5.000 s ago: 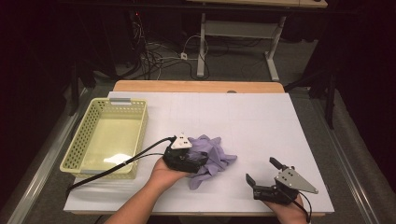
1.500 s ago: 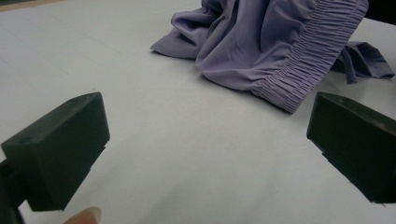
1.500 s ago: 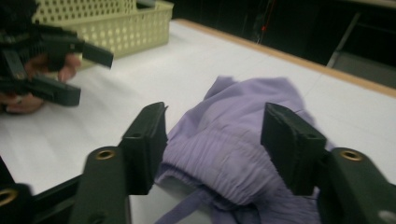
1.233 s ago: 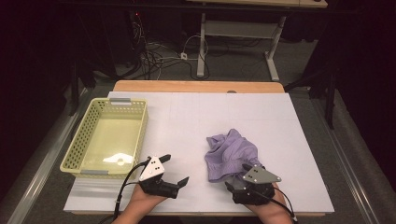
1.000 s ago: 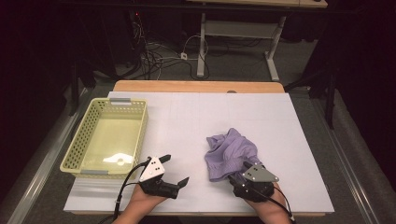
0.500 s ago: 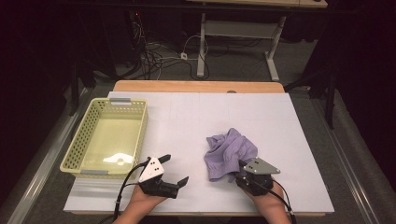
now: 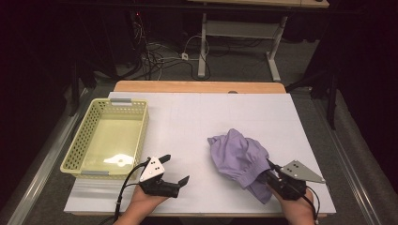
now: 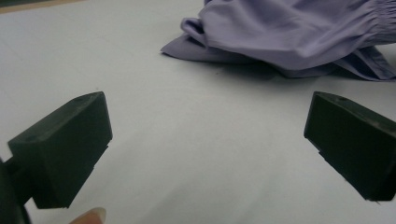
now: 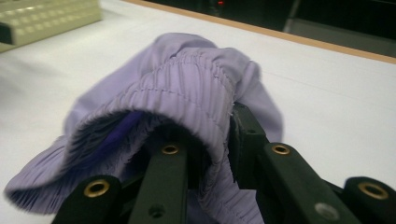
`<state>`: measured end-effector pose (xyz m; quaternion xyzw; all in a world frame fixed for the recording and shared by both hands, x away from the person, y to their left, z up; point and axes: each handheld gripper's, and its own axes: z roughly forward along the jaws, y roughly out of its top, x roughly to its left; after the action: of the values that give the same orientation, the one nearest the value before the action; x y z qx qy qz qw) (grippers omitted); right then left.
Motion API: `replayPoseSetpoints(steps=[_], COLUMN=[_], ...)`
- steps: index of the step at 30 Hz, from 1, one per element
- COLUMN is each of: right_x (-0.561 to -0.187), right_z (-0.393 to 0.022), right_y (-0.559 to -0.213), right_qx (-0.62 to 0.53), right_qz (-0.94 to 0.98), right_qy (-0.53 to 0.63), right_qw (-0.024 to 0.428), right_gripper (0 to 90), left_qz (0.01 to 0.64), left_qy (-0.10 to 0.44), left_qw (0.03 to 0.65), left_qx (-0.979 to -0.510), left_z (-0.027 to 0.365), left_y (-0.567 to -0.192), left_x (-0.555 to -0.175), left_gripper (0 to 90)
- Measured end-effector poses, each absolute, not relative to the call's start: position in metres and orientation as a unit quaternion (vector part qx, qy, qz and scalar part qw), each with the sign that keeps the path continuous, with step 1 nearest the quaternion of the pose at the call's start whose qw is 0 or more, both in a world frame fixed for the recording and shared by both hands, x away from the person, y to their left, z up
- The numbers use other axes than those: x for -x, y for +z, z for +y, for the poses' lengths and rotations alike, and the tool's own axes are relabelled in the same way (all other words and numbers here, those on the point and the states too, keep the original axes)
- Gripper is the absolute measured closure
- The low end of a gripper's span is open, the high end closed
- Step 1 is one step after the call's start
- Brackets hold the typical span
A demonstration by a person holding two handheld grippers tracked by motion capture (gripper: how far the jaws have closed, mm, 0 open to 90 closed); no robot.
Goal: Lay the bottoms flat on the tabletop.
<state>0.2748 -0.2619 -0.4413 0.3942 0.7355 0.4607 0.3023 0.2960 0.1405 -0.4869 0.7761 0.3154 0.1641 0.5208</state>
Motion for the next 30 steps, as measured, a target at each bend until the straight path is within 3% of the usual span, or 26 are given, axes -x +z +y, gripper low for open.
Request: replayPoseSetpoints(steps=[7, 11, 16, 20, 27, 30], right_x=[-0.279, -0.281, -0.281, -0.282, -0.282, -0.281], right_z=[-0.297, -0.305, -0.308, -0.307, -0.302, -0.3], right_y=[-0.448, -0.452, -0.452, -0.453, -0.453, -0.453], right_qx=[-0.43, -0.437, -0.443, -0.438, -0.429, -0.428], right_qz=[0.721, 0.716, 0.712, 0.715, 0.719, 0.721], right_qy=[0.452, 0.453, 0.457, 0.458, 0.465, 0.464], right_qw=[0.303, 0.301, 0.298, 0.295, 0.288, 0.287], right_gripper=[79.3, 79.3, 79.3, 79.3, 79.3, 79.3], left_qz=[0.337, 0.342, 0.324, 0.298, 0.292, 0.281], left_qy=[0.151, 0.148, 0.125, 0.117, 0.111, 0.104], left_qw=[0.474, 0.455, 0.408, 0.404, 0.383, 0.391], left_qx=[-0.799, -0.809, -0.844, -0.857, -0.869, -0.87], left_z=[0.108, 0.076, 0.037, 0.014, 0.005, 0.01], left_y=[-0.478, -0.477, -0.48, -0.478, -0.48, -0.48], left_x=[-0.335, -0.368, -0.396, -0.4, -0.397, -0.388], left_gripper=[1.0, 8.7, 23.5, 35.1, 79.4, 84.1])
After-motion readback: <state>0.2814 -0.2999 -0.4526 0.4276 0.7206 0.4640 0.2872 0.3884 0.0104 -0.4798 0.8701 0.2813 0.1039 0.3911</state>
